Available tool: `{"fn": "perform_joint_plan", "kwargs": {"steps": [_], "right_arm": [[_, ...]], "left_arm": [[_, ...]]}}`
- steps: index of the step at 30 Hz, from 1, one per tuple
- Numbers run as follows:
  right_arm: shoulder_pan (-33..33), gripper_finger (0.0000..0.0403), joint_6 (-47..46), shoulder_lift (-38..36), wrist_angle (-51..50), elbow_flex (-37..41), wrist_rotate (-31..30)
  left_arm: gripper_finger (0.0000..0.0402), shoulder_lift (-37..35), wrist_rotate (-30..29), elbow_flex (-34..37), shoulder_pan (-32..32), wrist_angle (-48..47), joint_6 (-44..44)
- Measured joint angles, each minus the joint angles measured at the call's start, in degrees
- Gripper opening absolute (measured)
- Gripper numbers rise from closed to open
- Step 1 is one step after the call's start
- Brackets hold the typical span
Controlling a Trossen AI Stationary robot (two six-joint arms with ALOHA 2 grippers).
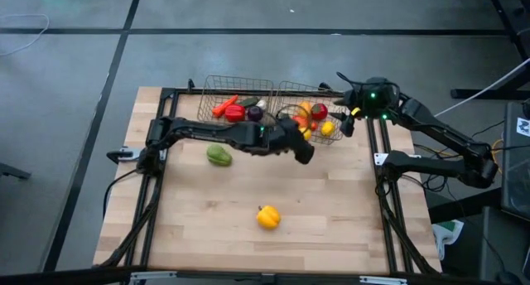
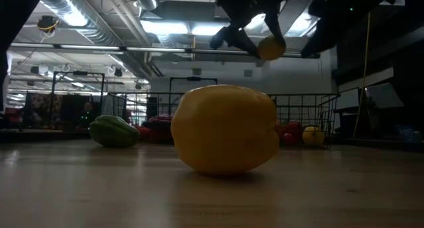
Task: Sort produce into baskets
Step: Put the yellow lemon into the right golden wire basket
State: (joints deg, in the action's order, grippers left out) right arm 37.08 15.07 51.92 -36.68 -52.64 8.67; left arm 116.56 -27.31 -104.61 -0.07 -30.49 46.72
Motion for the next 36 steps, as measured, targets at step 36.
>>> {"fn": "perform_joint_plan", "kwargs": {"steps": [36], "right_arm": [[0.1, 0.0204, -1.7, 0.1, -0.7, 0.0, 0.4]], "left_arm": [[0.0228, 10.4, 15.9, -0.6, 21.0, 7.4, -5.4]]}}
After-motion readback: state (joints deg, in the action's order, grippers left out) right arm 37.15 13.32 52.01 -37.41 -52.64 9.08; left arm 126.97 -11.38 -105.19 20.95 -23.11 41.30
